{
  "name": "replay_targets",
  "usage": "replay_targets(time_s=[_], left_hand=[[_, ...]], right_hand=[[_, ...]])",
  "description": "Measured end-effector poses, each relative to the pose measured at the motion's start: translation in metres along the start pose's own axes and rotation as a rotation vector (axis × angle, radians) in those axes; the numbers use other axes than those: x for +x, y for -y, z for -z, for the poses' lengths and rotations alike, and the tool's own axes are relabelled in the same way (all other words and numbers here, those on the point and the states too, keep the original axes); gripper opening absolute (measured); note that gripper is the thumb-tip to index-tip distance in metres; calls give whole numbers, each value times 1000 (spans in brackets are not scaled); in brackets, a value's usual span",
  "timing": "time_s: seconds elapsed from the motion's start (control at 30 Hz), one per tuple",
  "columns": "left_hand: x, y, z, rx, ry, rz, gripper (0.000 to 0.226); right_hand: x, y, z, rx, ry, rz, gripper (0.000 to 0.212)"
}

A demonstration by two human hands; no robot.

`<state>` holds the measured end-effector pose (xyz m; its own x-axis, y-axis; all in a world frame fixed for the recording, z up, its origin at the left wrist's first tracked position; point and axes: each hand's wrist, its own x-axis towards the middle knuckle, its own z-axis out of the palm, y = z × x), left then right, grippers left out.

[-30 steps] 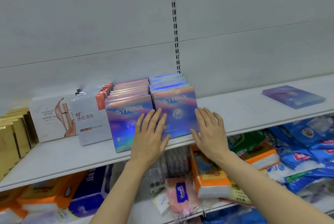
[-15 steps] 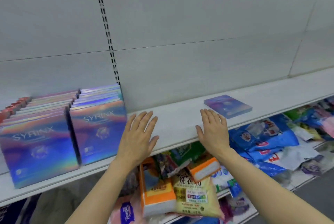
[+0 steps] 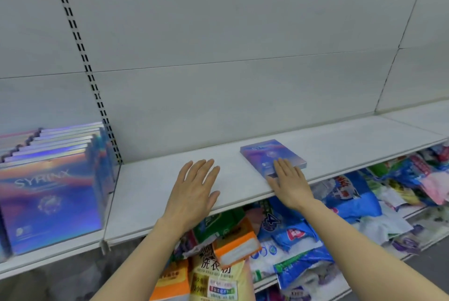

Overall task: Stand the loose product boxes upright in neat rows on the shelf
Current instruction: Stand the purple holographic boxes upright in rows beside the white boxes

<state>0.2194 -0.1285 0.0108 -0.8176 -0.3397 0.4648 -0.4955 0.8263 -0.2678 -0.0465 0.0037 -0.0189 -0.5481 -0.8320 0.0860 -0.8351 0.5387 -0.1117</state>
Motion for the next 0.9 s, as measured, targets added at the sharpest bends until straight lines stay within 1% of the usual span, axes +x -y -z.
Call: replay_targets(time_s=[0.03, 0.07, 0.13, 0.17, 0.2, 0.23, 0.27, 0.33, 0.4, 0.47, 0.53, 0.57, 0.63, 0.67, 0.7, 0.77, 0.8, 0.83, 0.9], left_hand=[[3, -3, -2, 1, 5, 5, 59], [5, -7, -3, 1, 13, 12, 60], [12, -13, -5, -4, 44, 23, 60], [15, -18, -6, -10, 65, 28, 60], [20, -24, -6, -17, 88, 32, 60], [24, -30, -6, -26, 113, 34, 60], [28, -36, -6, -36, 136, 34, 60], [36, -51, -7, -44, 164, 23, 59], [46, -63, -8, -44, 175, 17, 60], [55, -72, -9, -64, 189, 3, 62], [67, -79, -13, -88, 198, -18, 58], [72, -82, -15, -102, 204, -3, 58], [82, -87, -17, -114, 206, 27, 57], [85, -89, -20, -126, 209, 41, 57], [87, -91, -22, -145, 218, 59, 57], [89, -95, -27, -200, 251, 106, 55], [92, -98, -30, -232, 265, 138, 53], [95, -101, -32, -257, 278, 179, 50], [101, -105, -36, -274, 315, 257, 50]], right_hand=[[-2, 1, -1, 5, -11, -1, 73], [-7, 3, -4, 10, -48, 0, 81], [-22, 11, -8, 17, -142, 30, 105], [-30, 14, -9, 25, -155, 44, 110], [-38, 16, -11, 22, -151, 56, 107], [-44, 17, -12, 16, -145, 67, 99], [-48, 16, -13, 10, -175, 82, 90], [-49, 11, -10, 26, -294, 80, 71], [-39, 0, 2, 50, -328, 24, 62], [-24, -9, 16, 25, -268, 35, 63], [-9, -18, 19, -3, -185, 80, 72], [-2, -21, 15, -3, -134, 92, 73], [5, -22, 9, -5, -30, 79, 68], [7, -23, 6, 9, -21, 68, 66], [6, -22, 3, 21, -50, 67, 67], [-4, -14, 3, 22, -162, 106, 78], [-9, -13, 2, 35, -226, 143, 83], [-12, -13, 1, 39, -326, 163, 83], [-15, -16, 9, 39, -375, 107, 67]])
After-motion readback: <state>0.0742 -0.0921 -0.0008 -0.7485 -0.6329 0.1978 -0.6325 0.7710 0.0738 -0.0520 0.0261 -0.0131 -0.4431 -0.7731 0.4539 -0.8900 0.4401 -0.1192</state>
